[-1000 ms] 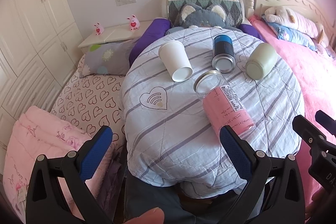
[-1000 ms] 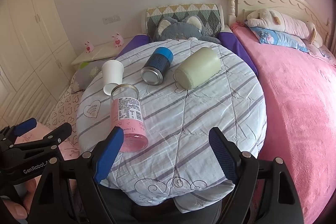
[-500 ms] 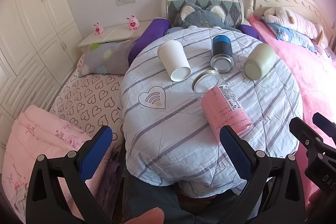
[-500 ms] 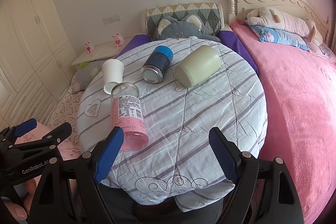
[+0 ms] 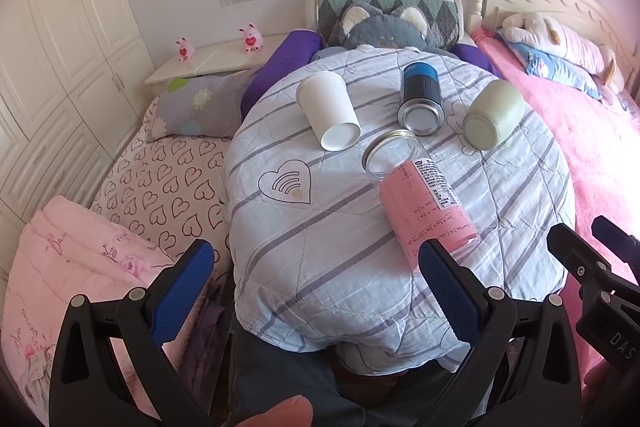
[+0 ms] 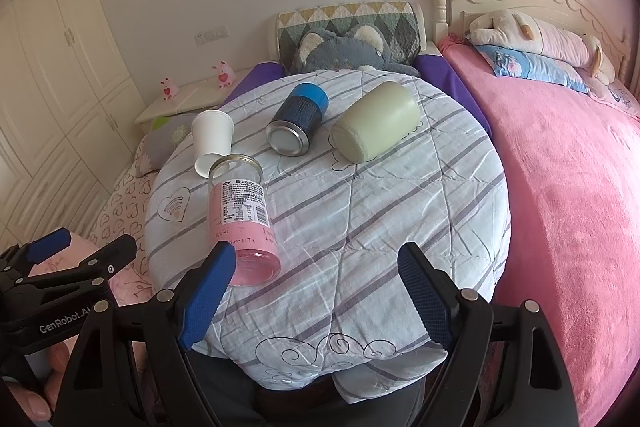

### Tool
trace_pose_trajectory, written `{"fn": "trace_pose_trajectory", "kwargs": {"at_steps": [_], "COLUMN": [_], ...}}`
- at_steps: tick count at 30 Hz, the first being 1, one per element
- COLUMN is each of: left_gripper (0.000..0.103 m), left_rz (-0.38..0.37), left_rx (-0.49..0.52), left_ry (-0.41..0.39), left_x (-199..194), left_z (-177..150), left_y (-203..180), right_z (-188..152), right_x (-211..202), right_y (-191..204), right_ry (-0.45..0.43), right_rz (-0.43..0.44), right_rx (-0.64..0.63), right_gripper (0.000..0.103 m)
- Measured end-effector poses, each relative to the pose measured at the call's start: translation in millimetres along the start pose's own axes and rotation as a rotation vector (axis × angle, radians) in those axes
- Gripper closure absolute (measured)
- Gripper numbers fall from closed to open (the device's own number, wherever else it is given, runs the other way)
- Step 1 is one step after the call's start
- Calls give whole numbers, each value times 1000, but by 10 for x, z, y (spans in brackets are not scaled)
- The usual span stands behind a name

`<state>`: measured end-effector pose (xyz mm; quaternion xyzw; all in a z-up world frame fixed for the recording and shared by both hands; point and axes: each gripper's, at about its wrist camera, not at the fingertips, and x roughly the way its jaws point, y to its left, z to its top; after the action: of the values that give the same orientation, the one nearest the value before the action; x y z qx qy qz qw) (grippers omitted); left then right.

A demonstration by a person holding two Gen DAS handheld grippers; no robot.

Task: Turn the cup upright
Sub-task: 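Withdraw the right gripper and move the left gripper toward the jar, then close the left gripper around the jar body and lift it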

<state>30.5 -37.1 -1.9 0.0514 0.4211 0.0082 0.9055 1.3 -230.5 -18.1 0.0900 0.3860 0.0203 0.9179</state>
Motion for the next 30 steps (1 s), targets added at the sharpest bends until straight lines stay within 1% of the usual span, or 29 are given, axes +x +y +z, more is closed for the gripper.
{"fn": "trace_pose_trajectory", "kwargs": {"at_steps": [12,19,21,25,30], "left_gripper": [0,0,0,0,0], "left_rz": [-26,-76,-98,-110,-123], "left_rx": [-26,-29,-40,-63,-91], "left_ry": [46,79,94,118,193], "left_x": [166,294,356,514,840], "left_z": [89,255,321,445,562], "left_y": [-98,-253,-305,-373,-491], "right_z": [0,17,25,59,116], "right_x": [71,152,179,273,447], "right_y": [-133,-237,-278,-377,-497], "right_ry": [13,25,30,46,76], "right_rz": [-9,-8,-8,-14,-12], "right_rx": [32,51,59,75,88], "right_gripper": [19,19,19,19,19]}}
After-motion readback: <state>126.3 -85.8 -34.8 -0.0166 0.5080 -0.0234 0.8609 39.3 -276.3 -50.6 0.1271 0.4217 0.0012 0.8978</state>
